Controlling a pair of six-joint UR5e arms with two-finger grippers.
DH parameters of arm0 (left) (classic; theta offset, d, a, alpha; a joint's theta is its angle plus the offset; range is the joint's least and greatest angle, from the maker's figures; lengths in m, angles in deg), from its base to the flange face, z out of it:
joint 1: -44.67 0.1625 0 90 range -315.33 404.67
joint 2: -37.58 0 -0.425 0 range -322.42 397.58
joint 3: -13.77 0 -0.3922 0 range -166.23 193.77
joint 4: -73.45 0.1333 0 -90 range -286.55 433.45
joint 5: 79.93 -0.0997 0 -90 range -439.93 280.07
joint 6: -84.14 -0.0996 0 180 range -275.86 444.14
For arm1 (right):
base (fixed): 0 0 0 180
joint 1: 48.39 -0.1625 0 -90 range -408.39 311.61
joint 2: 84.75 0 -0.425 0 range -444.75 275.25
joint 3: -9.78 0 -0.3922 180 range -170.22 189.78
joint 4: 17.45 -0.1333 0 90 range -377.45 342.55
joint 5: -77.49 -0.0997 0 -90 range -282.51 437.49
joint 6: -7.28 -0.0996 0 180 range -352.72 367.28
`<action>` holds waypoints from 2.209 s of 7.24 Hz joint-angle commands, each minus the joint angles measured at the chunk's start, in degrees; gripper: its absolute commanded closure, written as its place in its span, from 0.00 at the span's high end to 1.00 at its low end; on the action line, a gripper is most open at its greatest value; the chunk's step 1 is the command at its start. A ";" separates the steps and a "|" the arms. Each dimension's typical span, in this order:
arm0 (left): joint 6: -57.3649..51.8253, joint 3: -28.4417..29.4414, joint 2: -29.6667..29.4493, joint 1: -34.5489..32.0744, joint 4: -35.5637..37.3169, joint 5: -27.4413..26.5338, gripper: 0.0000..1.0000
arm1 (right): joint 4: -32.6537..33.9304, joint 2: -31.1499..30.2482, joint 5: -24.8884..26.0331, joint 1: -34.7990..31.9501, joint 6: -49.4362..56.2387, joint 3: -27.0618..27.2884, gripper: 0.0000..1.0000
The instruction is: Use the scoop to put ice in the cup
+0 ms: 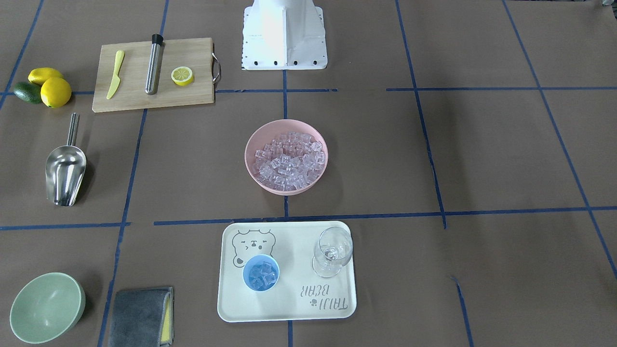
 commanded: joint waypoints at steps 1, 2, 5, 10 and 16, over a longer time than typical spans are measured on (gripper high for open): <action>2.12 -0.23 0.32 -0.11 -0.82 0.26 1.00 | -0.28 -0.98 0.18 -1.64 0.27 -1.08 1.00; 2.46 -0.24 -0.03 -0.20 -2.91 0.26 1.00 | -0.20 -0.98 0.09 -1.82 -0.17 -1.09 1.00; 6.24 -0.32 -0.47 -0.99 -5.30 0.26 1.00 | -0.11 -1.15 -0.08 -3.67 0.09 -1.44 1.00; 6.24 -0.32 -0.47 -0.99 -5.31 0.26 1.00 | 14.21 0.78 -4.56 -6.57 -0.52 5.76 1.00; 6.24 -0.24 -0.47 -0.99 -5.31 0.26 1.00 | 13.43 1.57 -3.95 -6.57 -0.08 3.75 1.00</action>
